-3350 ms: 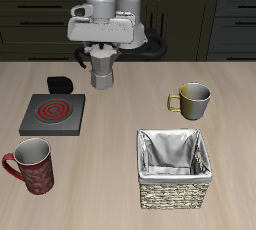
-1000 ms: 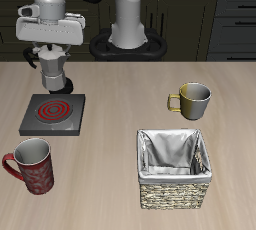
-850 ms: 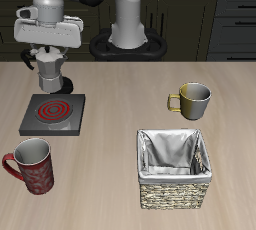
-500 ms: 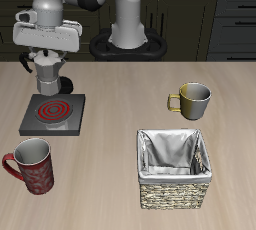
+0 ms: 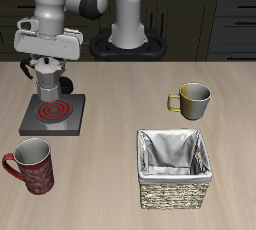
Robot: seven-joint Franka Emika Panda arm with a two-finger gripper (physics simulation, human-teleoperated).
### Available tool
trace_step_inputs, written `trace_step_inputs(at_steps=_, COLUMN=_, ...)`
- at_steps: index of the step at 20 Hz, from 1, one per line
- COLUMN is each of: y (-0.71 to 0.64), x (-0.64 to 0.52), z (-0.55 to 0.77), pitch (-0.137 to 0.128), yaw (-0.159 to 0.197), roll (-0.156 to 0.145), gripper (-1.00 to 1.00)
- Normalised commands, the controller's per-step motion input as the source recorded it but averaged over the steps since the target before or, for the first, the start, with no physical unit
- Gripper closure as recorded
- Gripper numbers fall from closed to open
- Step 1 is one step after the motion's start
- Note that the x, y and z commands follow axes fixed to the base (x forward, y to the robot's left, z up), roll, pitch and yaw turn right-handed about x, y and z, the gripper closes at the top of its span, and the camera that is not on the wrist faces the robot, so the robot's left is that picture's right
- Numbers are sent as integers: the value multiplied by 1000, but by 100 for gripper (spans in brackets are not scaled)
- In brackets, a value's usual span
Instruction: Place the moka pot on the stove and turn off the stove
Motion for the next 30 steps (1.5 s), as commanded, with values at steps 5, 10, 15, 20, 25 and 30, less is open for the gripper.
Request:
trace_step_inputs(at_steps=5, y=0, x=38, z=-49, pitch=-3, yaw=3, roll=-6, gripper=100)
trace_step_inputs(at_steps=10, y=-43, x=26, z=-37, pitch=-7, yaw=-4, roll=-14, gripper=100)
trace_step_inputs(at_steps=15, y=-23, x=59, z=-158, pitch=3, yaw=-6, roll=-12, gripper=100)
trace_step_inputs(at_steps=20, y=-7, x=54, z=-250, pitch=24, yaw=-8, roll=-10, gripper=100)
trace_step_inputs(at_steps=25, y=-36, x=30, z=-245, pitch=21, yaw=-15, roll=-70, gripper=100)
trace_step_inputs(at_steps=30, y=31, x=-7, z=-168, pitch=34, yaw=-1, roll=-17, gripper=-100)
